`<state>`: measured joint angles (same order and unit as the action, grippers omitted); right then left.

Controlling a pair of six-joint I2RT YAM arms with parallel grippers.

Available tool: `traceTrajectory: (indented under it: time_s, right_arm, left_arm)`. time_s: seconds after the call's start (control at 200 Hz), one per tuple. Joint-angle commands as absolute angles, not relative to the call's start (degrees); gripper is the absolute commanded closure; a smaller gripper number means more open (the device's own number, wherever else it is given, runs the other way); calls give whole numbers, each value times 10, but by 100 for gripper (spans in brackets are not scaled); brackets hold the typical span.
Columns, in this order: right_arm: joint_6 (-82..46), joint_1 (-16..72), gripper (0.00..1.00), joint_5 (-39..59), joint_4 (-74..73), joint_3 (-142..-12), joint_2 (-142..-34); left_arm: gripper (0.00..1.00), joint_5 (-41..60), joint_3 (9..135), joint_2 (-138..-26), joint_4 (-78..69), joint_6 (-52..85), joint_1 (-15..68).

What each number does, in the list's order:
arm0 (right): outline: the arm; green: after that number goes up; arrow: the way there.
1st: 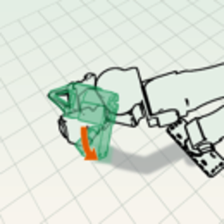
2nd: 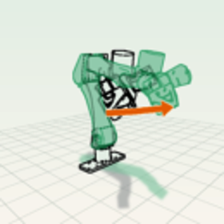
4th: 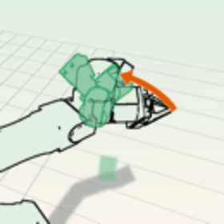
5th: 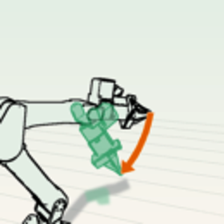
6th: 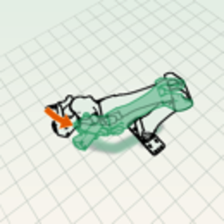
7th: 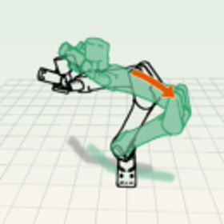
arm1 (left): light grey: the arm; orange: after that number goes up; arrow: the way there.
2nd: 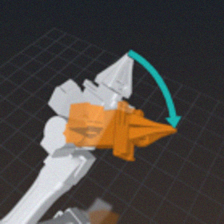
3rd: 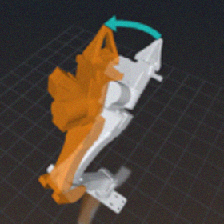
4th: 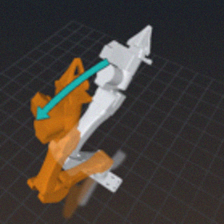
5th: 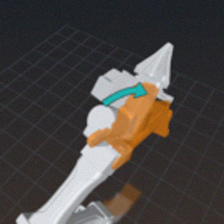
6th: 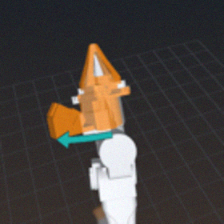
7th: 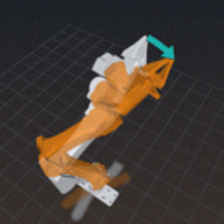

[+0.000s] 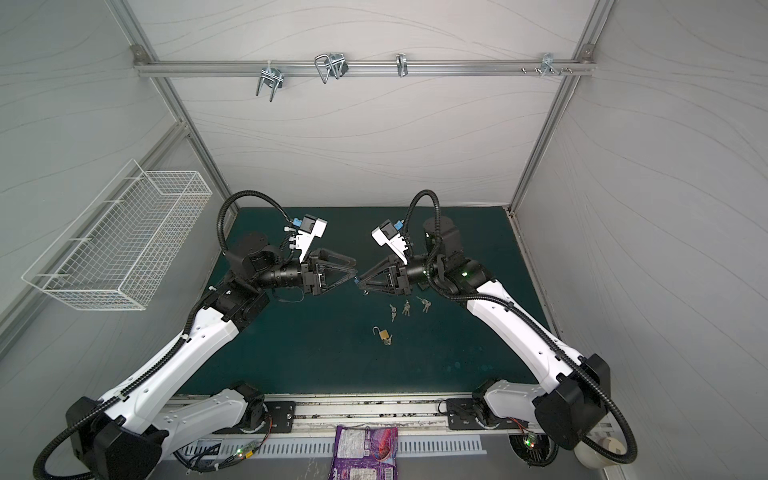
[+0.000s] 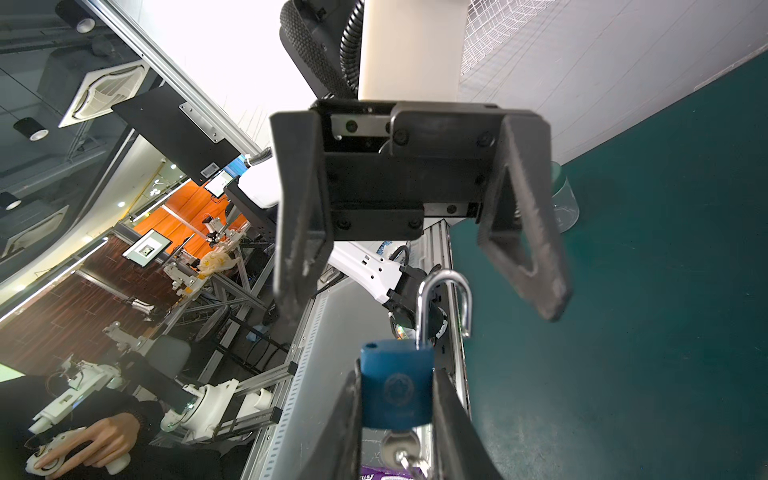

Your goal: Lock with the key

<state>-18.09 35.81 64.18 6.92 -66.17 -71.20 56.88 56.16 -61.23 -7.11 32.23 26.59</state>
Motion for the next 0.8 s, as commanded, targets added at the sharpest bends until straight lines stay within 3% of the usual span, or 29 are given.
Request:
traceTrajectory:
  time_s: [0.0,0.61,0.795]
  right_arm:
    - [-189,355,100,651,51,-675,-699]
    - [-171,339,100,616,81,-666,-677]
    - [-149,339,100,609,105,-671,-674]
  left_arm:
    - [31,598,586,-604,-88,309,272]
    - [78,546,596,-597,-62,292,272]
    - [81,536,593,-596,-63,294,272]
